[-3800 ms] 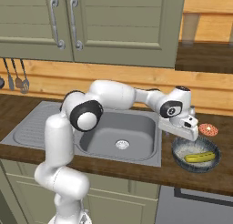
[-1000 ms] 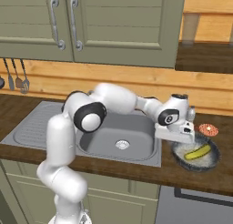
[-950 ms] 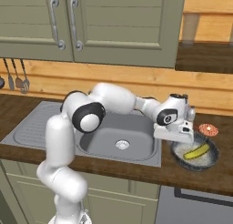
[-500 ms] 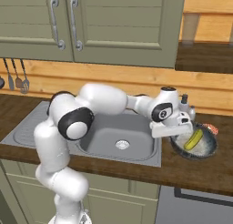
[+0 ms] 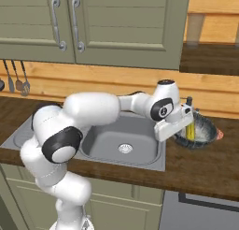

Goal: Pick the cucumber from the sink and place it in the bowl. Then pick the bowl and place it in the microwave. Then close the microwave door and press the start button.

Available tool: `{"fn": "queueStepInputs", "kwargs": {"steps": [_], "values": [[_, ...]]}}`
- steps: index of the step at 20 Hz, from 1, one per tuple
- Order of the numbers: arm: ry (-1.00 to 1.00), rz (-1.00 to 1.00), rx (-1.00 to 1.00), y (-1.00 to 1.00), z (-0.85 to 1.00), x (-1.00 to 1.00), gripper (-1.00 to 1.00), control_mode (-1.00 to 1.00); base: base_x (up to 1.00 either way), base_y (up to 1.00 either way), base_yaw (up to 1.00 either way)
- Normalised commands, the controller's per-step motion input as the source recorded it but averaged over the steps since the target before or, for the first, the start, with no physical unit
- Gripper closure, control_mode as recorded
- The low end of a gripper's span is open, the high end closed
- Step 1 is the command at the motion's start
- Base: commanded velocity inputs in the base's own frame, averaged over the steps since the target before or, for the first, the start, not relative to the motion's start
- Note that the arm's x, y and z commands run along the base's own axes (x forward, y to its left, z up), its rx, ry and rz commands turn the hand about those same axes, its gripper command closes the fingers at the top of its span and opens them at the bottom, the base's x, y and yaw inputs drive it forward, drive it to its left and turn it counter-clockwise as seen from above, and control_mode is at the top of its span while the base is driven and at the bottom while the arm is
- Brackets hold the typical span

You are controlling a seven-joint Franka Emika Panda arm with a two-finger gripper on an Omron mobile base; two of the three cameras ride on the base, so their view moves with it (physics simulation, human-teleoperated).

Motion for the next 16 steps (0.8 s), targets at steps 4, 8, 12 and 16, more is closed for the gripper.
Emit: {"fn": "queueStepInputs", "kwargs": {"steps": [4,8,12,16], "values": [[-0.01,0.59,0.00,0.48,0.52,-0.64,1.00,-1.00,0.00,0.00,0.00],[-0.01,0.58,0.00,0.81,0.52,-0.26,1.00,-1.00,0.00,0.00,0.00],[-0.03,0.39,0.00,0.72,0.73,-0.32,1.00,-1.00,0.00,0.00,0.00],[0.00,0.26,0.00,0.89,0.48,-0.04,1.00,-1.00,0.00,0.00,0.00]]}}
